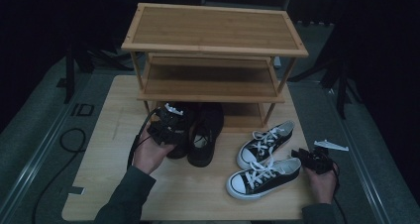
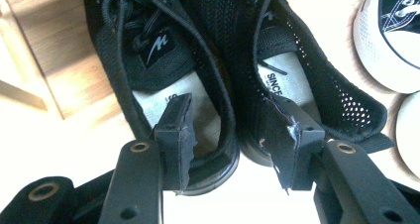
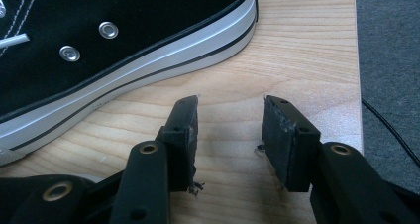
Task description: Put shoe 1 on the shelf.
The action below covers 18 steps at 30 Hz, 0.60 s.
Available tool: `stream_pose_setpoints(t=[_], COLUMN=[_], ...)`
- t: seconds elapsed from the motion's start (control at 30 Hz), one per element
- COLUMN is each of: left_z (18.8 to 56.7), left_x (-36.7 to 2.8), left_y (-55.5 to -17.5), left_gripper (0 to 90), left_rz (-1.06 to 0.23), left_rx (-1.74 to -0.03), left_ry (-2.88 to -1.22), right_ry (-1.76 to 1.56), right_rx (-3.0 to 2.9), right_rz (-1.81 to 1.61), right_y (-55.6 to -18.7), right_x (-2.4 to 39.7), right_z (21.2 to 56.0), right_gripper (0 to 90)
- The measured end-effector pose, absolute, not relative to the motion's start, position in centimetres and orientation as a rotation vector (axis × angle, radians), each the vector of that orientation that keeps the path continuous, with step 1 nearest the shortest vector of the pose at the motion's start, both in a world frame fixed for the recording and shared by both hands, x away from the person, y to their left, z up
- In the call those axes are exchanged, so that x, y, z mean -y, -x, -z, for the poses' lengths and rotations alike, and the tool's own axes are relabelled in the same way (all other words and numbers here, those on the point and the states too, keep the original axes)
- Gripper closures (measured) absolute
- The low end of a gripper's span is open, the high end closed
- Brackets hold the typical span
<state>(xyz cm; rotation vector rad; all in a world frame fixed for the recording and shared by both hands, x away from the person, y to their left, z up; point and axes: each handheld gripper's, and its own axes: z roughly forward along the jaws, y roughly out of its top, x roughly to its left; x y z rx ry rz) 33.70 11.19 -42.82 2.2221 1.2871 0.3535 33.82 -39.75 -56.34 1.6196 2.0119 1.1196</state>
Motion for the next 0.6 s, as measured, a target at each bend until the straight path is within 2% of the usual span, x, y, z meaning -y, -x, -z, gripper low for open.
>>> stream_pose_setpoints(t=[0.6], left_z=[42.9], left_x=[-12.0], left_y=[-31.7], left_gripper=[58.9], left_rz=[-0.328], left_rx=[-1.160], left_ry=[-2.246], right_ry=[-1.619], right_rx=[-2.012], right_rz=[-1.120], right_y=[-33.8], right_x=[39.8], right_z=[56.3], right_gripper=[57.2])
